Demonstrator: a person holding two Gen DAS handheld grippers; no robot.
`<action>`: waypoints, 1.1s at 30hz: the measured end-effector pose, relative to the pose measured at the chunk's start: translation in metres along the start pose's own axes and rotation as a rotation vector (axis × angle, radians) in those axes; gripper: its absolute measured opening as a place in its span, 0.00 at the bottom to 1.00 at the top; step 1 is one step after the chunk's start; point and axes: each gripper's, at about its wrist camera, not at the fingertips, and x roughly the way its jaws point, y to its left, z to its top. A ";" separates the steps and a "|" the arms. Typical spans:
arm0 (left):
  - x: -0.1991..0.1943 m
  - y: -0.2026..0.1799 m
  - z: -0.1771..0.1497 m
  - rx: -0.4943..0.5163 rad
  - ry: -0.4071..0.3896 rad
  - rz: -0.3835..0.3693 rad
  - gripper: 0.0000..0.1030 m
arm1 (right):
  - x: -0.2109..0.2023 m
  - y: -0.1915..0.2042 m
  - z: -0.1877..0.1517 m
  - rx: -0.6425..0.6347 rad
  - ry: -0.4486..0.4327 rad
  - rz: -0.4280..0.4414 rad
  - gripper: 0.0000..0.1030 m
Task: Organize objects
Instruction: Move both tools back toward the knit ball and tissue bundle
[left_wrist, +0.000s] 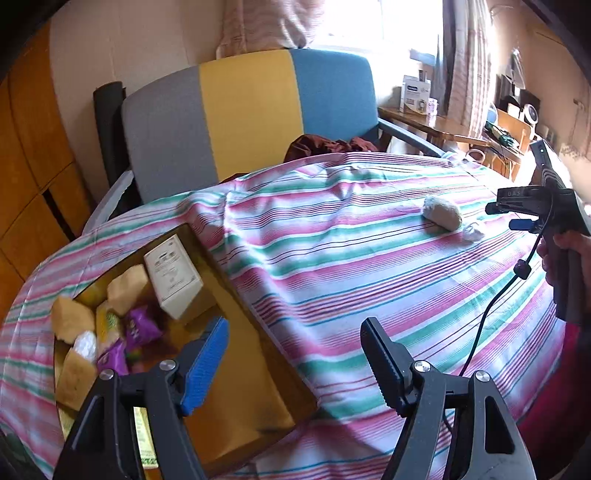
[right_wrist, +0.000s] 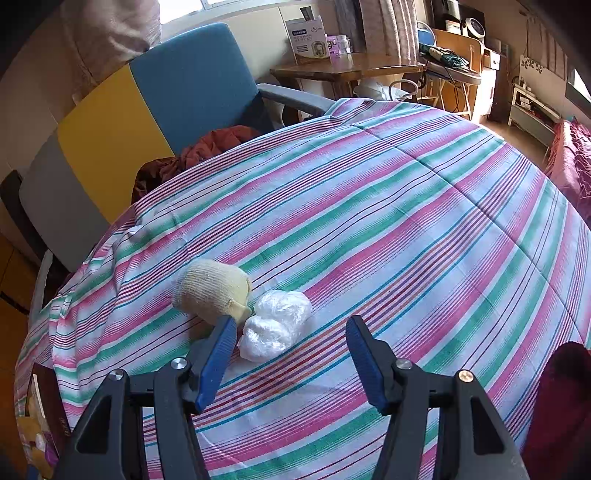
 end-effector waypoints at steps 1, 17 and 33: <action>0.001 -0.005 0.003 0.013 -0.001 -0.002 0.72 | 0.000 -0.001 0.000 0.005 0.001 0.000 0.61; 0.036 -0.055 0.022 0.145 0.039 -0.035 0.72 | -0.003 -0.016 0.006 0.093 0.005 0.055 0.61; 0.065 -0.073 0.035 0.154 0.086 -0.076 0.72 | -0.003 -0.028 0.007 0.160 0.012 0.072 0.61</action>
